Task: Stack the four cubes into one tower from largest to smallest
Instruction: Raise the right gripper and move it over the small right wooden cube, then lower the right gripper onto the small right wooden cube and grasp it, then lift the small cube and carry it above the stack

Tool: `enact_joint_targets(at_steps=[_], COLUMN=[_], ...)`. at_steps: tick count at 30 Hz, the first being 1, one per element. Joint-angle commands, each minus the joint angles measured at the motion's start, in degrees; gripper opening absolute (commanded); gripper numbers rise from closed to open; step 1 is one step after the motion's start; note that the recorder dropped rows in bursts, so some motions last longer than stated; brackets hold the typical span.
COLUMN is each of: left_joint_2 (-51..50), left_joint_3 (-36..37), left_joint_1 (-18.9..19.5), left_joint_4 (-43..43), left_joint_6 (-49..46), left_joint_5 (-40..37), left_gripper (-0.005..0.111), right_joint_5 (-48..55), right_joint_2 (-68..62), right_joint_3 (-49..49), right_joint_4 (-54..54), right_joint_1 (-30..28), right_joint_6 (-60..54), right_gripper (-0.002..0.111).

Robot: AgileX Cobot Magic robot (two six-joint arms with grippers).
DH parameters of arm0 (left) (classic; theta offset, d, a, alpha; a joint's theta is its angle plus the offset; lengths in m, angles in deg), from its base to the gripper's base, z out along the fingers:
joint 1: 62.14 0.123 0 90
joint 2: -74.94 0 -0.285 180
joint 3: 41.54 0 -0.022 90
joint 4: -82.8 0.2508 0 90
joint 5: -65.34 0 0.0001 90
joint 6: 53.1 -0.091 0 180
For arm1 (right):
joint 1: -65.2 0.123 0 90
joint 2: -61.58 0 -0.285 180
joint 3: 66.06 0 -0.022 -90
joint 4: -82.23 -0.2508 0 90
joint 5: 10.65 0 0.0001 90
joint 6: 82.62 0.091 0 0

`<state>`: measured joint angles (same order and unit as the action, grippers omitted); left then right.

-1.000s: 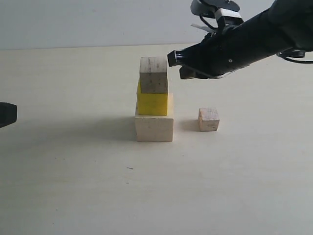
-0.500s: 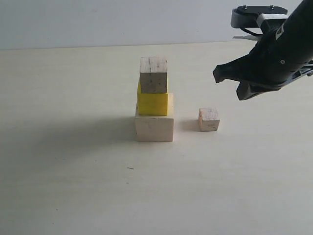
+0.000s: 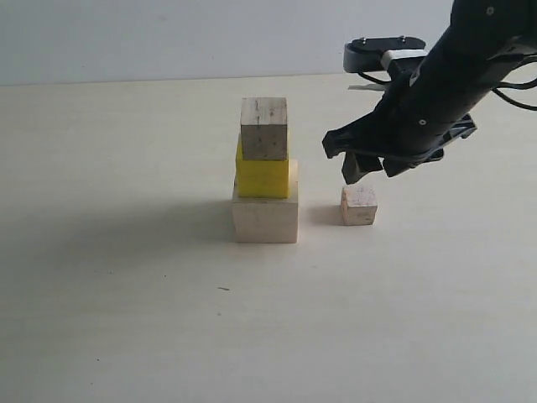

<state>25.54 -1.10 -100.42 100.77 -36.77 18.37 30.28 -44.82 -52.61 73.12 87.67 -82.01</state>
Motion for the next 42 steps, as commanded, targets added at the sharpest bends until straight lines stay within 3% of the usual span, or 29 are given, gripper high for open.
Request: enact_joint_targets(at_steps=[1, 4, 8, 29, 42], left_joint_2=[0.3, 0.3, 0.3, 0.3, 0.3], left_joint_3=[0.4, 0.4, 1.1, 1.2, 1.2], left_joint_1=[0.1, 0.1, 0.1, 0.1, 0.1], left_joint_4=[0.3, 0.2, 0.0, -0.3, -0.5], left_joint_6=[0.3, 0.3, 0.3, 0.3, 0.3], left_joint_5=[1.9, 2.6, 4.3, 5.3, 5.3], left_gripper=[0.000, 0.000, 0.000, 0.000, 0.000], right_joint_5=[-0.4, 0.6, 1.7, -2.0, 0.6], right_joint_2=[-3.0, -5.5, -7.9, -15.9, -12.4], right_joint_3=[-2.3, -4.9, -6.6, -8.1, -8.1], right_joint_4=[1.0, 6.7, 6.2, 6.4, 6.5], right_joint_1=[0.2, 0.2, 0.2, 0.2, 0.2], right_joint_6=[1.3, 5.5, 5.6, 10.0, 10.0], right_gripper=[0.056, 0.056, 0.063, 0.062, 0.013])
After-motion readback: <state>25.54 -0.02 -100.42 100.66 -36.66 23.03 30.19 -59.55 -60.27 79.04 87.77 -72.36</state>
